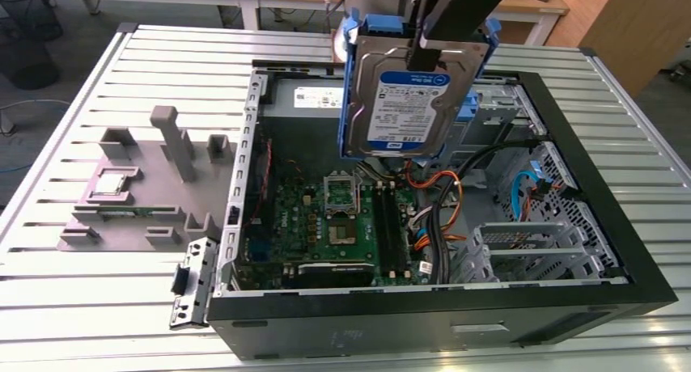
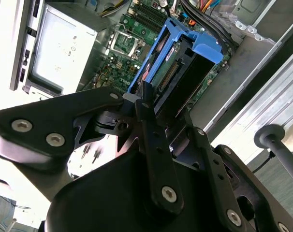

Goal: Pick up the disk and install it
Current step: 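Pick up the disk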

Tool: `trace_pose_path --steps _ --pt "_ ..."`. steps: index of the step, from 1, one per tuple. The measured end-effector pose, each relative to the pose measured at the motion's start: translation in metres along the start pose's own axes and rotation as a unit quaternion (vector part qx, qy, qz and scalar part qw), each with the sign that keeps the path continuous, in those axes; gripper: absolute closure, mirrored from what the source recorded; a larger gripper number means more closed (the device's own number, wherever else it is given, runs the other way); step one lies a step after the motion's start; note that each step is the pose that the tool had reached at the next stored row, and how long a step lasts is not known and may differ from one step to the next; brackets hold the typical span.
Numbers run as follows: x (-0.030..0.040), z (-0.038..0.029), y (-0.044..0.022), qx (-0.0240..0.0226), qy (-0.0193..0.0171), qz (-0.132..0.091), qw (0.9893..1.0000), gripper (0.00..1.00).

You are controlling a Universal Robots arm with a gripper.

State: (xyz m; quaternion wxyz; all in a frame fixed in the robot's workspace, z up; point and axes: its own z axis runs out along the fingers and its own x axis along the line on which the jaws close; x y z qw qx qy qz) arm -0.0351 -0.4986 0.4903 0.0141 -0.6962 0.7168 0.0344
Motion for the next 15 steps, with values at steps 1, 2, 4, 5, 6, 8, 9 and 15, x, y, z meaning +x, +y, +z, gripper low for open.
trace_pose_path --steps 1,2,4,5,6,8,9,15 --pt "-0.0001 0.0000 -0.0014 0.0000 0.0000 0.000 1.0000 0.65" --pt "-0.0001 -0.0001 -0.0029 0.0000 0.0000 0.000 1.0000 0.65" --pt "-0.0002 -0.0002 -0.0062 0.0000 0.0000 0.000 1.0000 0.65" --pt "-0.0003 -0.0002 -0.0078 0.0000 0.0000 0.000 1.0000 0.65" --pt "-0.0003 -0.0003 -0.0092 0.0000 0.0001 0.000 1.0000 0.65" --pt "0.0009 -0.0004 -0.0104 0.0000 0.0001 0.000 1.0000 0.65" --pt "0.0021 -0.0005 -0.0107 0.0000 0.0001 0.000 1.0000 0.65" --pt "0.0154 -0.0013 -0.0119 0.0000 0.0000 0.000 1.0000 0.65"
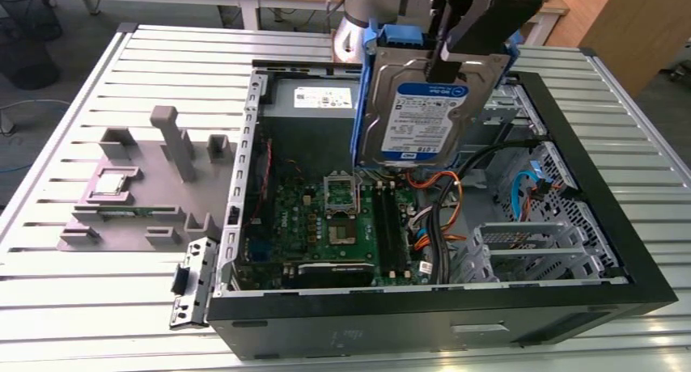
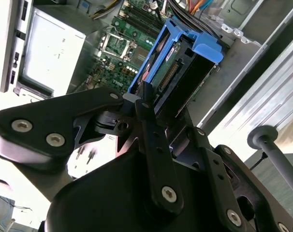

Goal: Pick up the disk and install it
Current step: 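Pick up the disk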

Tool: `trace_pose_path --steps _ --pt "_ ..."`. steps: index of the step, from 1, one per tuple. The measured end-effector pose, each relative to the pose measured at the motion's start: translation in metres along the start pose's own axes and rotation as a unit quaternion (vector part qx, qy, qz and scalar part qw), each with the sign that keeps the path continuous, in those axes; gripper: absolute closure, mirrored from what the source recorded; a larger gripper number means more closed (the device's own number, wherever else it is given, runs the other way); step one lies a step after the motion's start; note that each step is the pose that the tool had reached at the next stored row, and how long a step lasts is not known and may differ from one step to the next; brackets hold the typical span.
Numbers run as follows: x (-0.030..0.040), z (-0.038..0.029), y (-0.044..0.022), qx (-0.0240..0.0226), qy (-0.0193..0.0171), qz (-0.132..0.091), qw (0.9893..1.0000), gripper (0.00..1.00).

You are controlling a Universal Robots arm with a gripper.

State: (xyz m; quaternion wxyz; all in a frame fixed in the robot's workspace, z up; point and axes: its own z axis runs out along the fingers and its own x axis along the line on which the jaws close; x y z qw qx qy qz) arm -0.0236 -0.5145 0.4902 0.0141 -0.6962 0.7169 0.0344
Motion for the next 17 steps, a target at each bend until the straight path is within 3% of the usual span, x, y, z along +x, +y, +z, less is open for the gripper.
trace_pose_path --steps 5,10,14,17 --pt "0.0100 -0.0006 -0.0004 0.0000 0.0000 0.000 1.0000 0.65" --pt "0.0102 -0.0006 -0.0013 0.0000 0.0000 0.000 1.0000 0.65" --pt "0.0101 -0.0007 -0.0088 -0.0001 0.0000 0.000 1.0000 0.65" --pt "0.0100 -0.0008 -0.0097 -0.0001 0.0001 0.000 1.0000 0.65"
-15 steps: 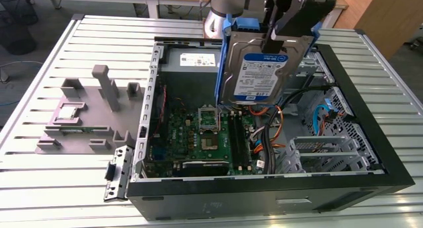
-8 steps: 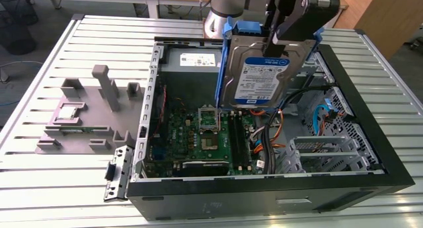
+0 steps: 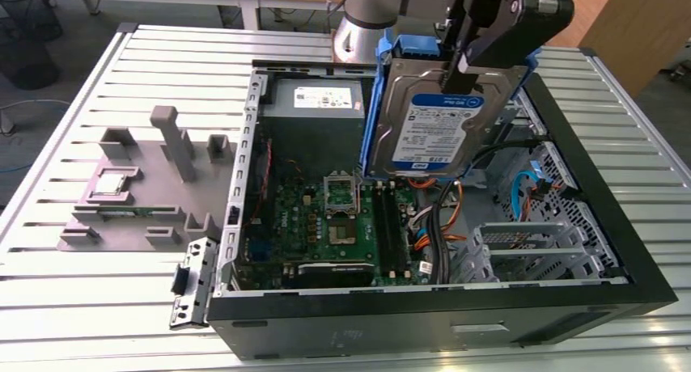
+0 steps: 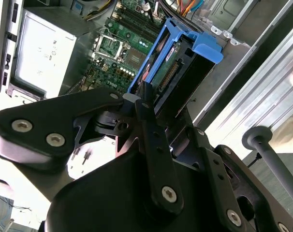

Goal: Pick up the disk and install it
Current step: 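Pick up the disk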

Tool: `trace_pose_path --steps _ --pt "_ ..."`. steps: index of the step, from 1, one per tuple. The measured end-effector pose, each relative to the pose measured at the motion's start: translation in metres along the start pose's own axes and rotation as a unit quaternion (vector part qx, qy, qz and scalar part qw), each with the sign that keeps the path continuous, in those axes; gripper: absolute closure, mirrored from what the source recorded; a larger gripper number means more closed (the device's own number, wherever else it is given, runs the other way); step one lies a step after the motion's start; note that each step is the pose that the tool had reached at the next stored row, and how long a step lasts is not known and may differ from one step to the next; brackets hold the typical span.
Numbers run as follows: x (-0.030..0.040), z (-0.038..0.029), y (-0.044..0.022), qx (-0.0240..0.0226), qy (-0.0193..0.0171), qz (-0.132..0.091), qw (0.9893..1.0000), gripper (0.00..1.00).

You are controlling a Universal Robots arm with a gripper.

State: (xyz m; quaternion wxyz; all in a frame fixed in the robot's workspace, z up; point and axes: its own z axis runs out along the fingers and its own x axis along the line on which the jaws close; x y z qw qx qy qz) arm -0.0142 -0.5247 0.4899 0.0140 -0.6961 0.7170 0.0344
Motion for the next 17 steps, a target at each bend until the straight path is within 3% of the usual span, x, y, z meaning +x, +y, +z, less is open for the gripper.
trace_pose_path --steps 17 --pt "0.0023 -0.0002 -0.0014 0.0000 0.0000 0.000 1.0000 0.65"
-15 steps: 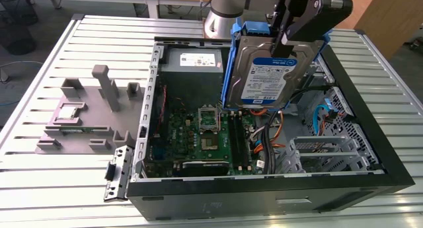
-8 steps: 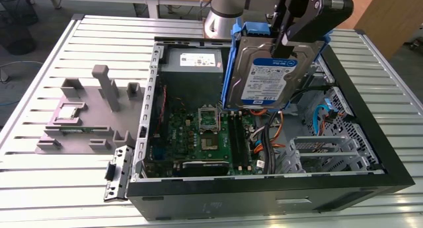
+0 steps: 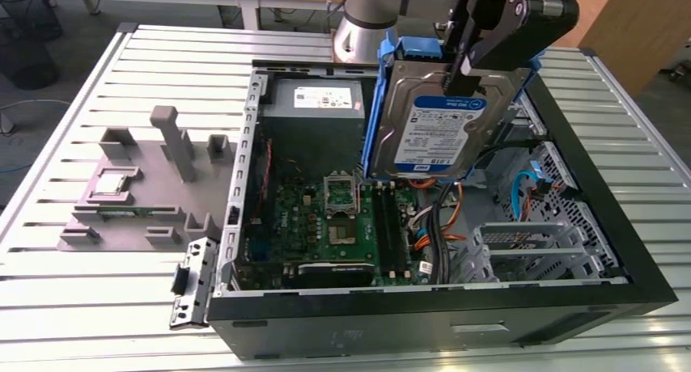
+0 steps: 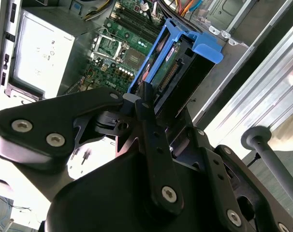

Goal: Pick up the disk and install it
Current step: 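Pick up the disk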

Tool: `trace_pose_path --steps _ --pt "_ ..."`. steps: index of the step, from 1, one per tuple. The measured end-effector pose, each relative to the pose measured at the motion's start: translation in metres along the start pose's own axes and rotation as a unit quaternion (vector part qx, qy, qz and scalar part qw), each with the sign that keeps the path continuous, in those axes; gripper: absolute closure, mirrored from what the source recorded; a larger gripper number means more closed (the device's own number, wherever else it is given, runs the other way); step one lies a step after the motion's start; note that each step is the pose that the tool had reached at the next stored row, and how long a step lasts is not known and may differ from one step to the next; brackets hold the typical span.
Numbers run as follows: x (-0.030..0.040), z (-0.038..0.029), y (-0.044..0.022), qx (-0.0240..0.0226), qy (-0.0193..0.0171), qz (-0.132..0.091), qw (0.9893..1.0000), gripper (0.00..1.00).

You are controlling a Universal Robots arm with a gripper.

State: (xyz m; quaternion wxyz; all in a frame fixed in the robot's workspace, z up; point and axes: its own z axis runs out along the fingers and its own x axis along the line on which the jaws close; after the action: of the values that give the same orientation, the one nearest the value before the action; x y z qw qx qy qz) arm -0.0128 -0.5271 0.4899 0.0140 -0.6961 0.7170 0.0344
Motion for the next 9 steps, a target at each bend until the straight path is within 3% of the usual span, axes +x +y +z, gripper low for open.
trace_pose_path --steps 9 --pt "0.0043 -0.0002 -0.0001 0.0000 0.0000 0.000 1.0000 0.65"
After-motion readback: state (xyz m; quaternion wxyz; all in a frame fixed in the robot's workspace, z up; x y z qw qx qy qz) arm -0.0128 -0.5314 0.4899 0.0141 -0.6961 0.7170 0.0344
